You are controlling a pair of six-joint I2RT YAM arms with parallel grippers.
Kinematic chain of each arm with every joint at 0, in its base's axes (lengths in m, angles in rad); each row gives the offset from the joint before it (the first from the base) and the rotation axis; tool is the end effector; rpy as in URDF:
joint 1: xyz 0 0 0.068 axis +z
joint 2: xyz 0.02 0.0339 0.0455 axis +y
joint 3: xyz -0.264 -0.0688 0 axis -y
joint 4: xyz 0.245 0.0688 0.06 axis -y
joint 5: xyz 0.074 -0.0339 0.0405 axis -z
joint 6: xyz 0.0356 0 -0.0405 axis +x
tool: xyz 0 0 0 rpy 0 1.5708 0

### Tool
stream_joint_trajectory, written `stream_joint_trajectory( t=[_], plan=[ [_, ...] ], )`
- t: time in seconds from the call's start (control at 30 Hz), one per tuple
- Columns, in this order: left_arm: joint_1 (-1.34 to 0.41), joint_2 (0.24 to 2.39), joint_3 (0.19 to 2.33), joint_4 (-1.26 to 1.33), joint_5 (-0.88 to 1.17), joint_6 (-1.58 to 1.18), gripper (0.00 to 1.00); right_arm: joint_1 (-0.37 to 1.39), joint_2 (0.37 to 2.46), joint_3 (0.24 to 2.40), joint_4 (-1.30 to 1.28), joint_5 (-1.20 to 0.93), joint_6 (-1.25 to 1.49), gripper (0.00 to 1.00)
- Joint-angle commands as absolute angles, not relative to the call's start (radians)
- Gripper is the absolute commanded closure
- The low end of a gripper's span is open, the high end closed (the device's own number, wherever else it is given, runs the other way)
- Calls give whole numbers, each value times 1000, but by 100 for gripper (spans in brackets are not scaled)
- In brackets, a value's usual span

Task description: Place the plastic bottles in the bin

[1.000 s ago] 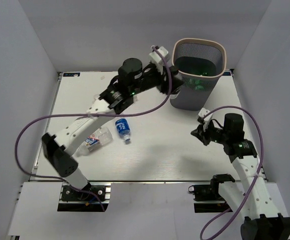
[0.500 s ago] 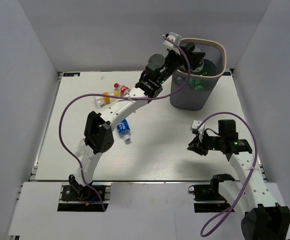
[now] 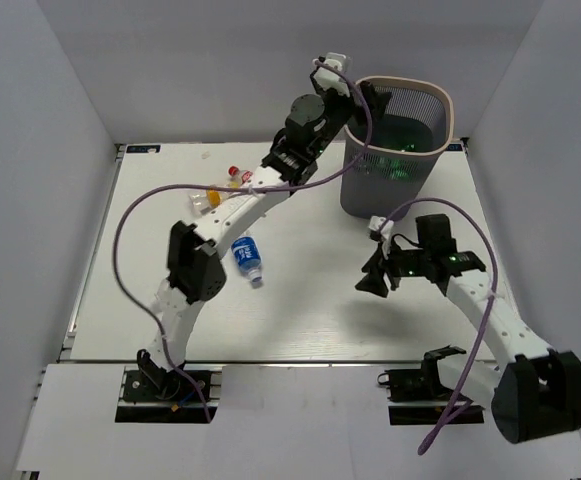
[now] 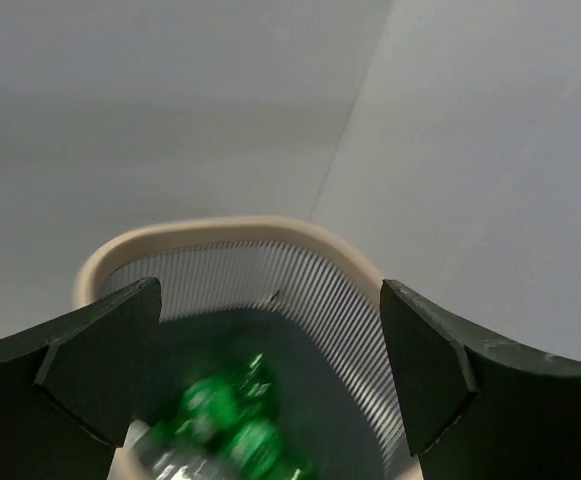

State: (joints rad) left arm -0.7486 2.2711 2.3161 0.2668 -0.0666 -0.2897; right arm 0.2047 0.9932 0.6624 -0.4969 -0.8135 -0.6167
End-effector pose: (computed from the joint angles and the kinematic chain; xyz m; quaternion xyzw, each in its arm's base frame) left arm 0.3946 -0.3634 0.4199 0.1076 0.5791 -0.3838 0.7112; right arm 0.1844 0.0647 0.2393 -0.4733 0.7272 0.2926 0.4018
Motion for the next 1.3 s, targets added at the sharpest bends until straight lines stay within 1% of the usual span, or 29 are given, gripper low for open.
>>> stream_joint_trajectory(
  t=[0.0,0.03,0.07,0.1,0.13,0.17,0.2,0.23,0.27,0.3,0.33,0.37,0.43,0.47,0.5,0.53,0.57,0.67,0.83,0.87,0.97,1.07,1.2,1.27],
  plan=[
    [-752,1940,2223,84,-82,-102,0,285,1101,773,-391,-798,-430,40],
    [-761,1868,2094,39,-122,-22,0,326,1153,807,-355,-782,-398,42],
    [-761,1713,2018,-3,-171,1,0,363,1208,843,-347,-769,-367,46],
    [-761,1639,1882,-53,-263,2,0,382,1241,866,-336,-718,-265,47],
    [-761,1567,1817,-178,-320,2,3,417,1274,952,-327,-704,-230,49],
    [-750,1498,1755,-243,-427,-49,9,452,1370,981,-334,-703,-204,49],
    [-750,1360,1633,-297,-484,-63,13,471,1402,1009,-321,-689,-104,50],
    [-750,1295,1579,-393,-544,-81,19,518,1452,1079,-292,-671,-63,50],
    [-750,1235,1533,-446,-636,-137,30,535,1504,1104,-284,-663,-22,49],
    [-750,1182,1473,-506,-670,-171,33,551,1529,1133,-276,-640,88,45],
    [-750,1104,1457,-575,-713,-214,33,575,1593,1196,-278,-635,121,43],
    [-750,1077,1457,-723,-736,-297,31,603,1652,1250,-261,-635,168,30],
    [-750,1043,1447,-867,-752,-392,24,639,1725,1322,-247,-621,218,19],
    [-750,1034,1447,-976,-730,-447,16,658,1811,1372,-238,-623,241,13],
    [-750,1034,1447,-1023,-715,-478,14,675,1842,1447,-251,-618,242,10],
    [-750,1034,1447,-1070,-704,-512,12,686,1876,1489,-268,-592,247,10],
    [-750,1034,1447,-1138,-669,-556,11,710,1967,1597,-309,-578,247,10],
    [-769,1034,1405,-1198,-631,-621,9,722,2073,1724,-336,-497,293,10],
    [-769,950,1332,-1155,-609,-640,9,768,2213,1867,-334,-390,330,10],
    [-769,928,1321,-1155,-609,-640,9,772,2226,1877,-336,-320,333,10],
    [-769,919,1298,-1143,-609,-630,9,795,2279,1928,-348,-215,304,10],
    [-769,919,1267,-1123,-609,-620,8,810,2319,1948,-347,-201,269,10],
    [-769,942,1233,-1114,-618,-630,7,847,2370,1968,-351,-128,200,10],
    [-769,974,1213,-1137,-629,-646,5,864,2381,1954,-348,-85,173,14]
  ],
)
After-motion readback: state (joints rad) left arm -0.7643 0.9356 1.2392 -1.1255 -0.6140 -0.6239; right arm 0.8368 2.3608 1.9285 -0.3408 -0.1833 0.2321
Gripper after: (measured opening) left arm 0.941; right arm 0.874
